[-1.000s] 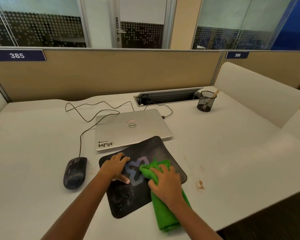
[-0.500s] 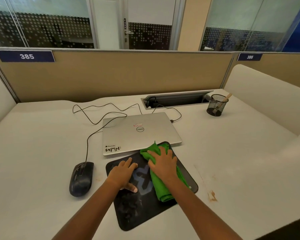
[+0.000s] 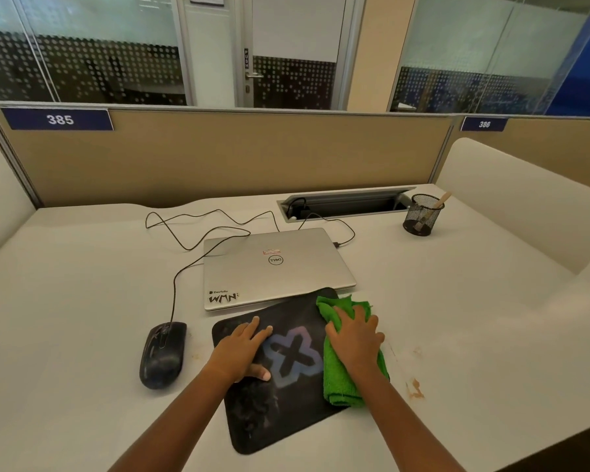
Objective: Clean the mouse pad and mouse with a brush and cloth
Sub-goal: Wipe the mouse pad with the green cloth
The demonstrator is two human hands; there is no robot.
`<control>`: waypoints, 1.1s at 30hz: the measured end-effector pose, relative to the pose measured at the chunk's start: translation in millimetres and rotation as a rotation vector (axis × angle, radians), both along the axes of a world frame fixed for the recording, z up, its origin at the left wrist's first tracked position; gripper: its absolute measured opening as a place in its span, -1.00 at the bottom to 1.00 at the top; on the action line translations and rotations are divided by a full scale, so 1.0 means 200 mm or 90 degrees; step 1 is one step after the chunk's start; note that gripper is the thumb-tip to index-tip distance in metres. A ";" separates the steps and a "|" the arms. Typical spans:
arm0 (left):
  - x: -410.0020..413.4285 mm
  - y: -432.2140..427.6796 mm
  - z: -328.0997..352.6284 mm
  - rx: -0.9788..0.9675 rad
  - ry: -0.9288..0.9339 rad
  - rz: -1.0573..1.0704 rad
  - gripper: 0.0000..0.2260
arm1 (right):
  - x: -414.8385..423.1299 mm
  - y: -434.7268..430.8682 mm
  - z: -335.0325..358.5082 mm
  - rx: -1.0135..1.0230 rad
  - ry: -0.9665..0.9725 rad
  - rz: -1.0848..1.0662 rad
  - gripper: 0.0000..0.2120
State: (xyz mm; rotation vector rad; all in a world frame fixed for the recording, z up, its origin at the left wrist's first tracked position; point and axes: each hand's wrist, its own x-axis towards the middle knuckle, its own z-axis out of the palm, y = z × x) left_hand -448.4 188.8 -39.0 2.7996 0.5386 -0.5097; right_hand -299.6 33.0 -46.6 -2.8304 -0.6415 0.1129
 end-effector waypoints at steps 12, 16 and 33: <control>-0.10 -0.08 0.01 0.023 -0.064 0.081 -0.29 | -0.08 -0.16 0.07 0.109 0.083 0.031 -0.59; -0.16 -0.15 -0.03 0.028 -0.084 0.083 -0.28 | -0.09 -0.19 0.10 0.166 0.116 0.029 -0.59; -0.24 -0.31 -0.05 -0.015 -0.028 0.096 -0.18 | -0.22 -0.26 0.20 0.226 0.144 0.141 -0.60</control>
